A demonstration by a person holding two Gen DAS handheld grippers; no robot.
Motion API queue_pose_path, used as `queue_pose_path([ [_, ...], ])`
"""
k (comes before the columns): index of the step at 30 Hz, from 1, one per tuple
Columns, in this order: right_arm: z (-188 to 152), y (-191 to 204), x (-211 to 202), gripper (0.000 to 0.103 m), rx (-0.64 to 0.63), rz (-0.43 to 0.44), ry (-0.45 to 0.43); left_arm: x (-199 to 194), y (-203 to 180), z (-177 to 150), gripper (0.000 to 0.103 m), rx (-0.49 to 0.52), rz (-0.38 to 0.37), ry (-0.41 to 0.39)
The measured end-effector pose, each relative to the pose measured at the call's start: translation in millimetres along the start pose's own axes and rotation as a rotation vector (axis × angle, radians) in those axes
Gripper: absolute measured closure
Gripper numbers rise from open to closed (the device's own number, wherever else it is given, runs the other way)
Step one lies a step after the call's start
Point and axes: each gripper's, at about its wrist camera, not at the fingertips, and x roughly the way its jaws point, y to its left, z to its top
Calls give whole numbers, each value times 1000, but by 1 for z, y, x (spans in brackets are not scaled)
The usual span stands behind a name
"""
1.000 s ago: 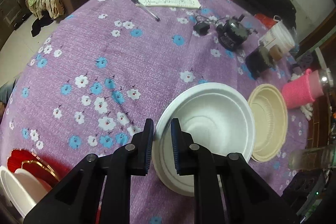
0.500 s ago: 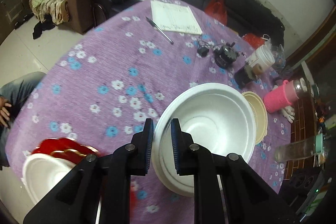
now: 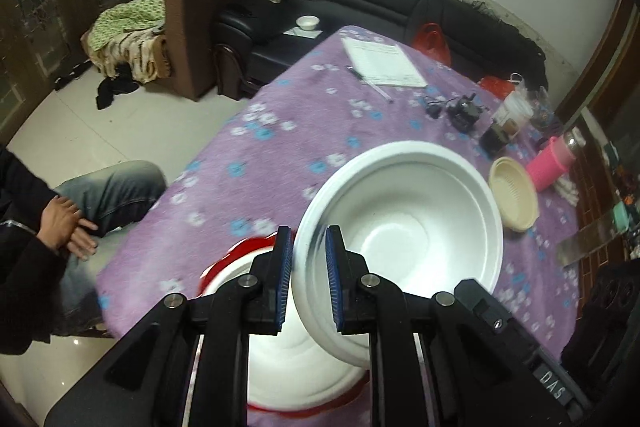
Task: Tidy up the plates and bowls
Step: 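Carry the white bowl to the red plate stack and lower it in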
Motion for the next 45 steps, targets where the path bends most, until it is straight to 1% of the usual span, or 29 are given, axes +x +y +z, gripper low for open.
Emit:
queue_pose_path([
  [3, -18, 15, 7, 92, -36, -3, 29, -1, 21, -17, 89, -21, -13, 15],
  [6, -29, 21, 12, 92, -58, -6, 56, 0, 39, -35, 89, -50, -35, 30],
  [11, -55, 37, 18, 92, -134, -53, 76, 3, 51, -55, 89, -60, -30, 22],
  [14, -66, 37, 28, 92, -154, -83, 95, 12, 59, -61, 89, -71, -36, 31],
  [18, -74, 27, 47, 92, -148, -132, 129, 31, 64, -66, 89, -80, -35, 72],
  [20, -76, 23, 53, 92, -149, -156, 136, 38, 64, -68, 89, -78, -29, 85],
  [23, -77, 21, 56, 92, -144, -170, 136, 39, 63, -71, 89, -72, -44, 86],
  [24, -76, 21, 57, 88, -152, -175, 134, 39, 62, -72, 89, -67, -41, 84],
  [28, -78, 25, 58, 87, -176, -192, 138, 39, 64, -72, 89, -68, -31, 62],
  [30, -78, 27, 57, 85, -191, -194, 133, 35, 67, -73, 89, -80, -44, 46],
  [31, -77, 26, 56, 81, -189, -188, 133, 33, 68, -72, 89, -75, -43, 37],
  [32, -76, 27, 55, 79, -189, -180, 137, 31, 67, -72, 88, -68, -30, 29],
  [34, -74, 26, 54, 72, -194, -176, 161, 26, 69, -71, 89, -68, -24, 15],
  [36, -71, 25, 50, 71, -179, -170, 148, 23, 71, -69, 89, -74, -28, 3],
  [39, -64, 20, 42, 66, -159, -158, 122, 21, 71, -67, 88, -76, -32, -4],
  [42, -59, 15, 38, 66, -125, -130, 117, 21, 67, -67, 88, -71, -38, -4],
  [45, -54, 11, 28, 66, -118, -135, 51, 20, 61, -66, 89, -82, -63, 7],
])
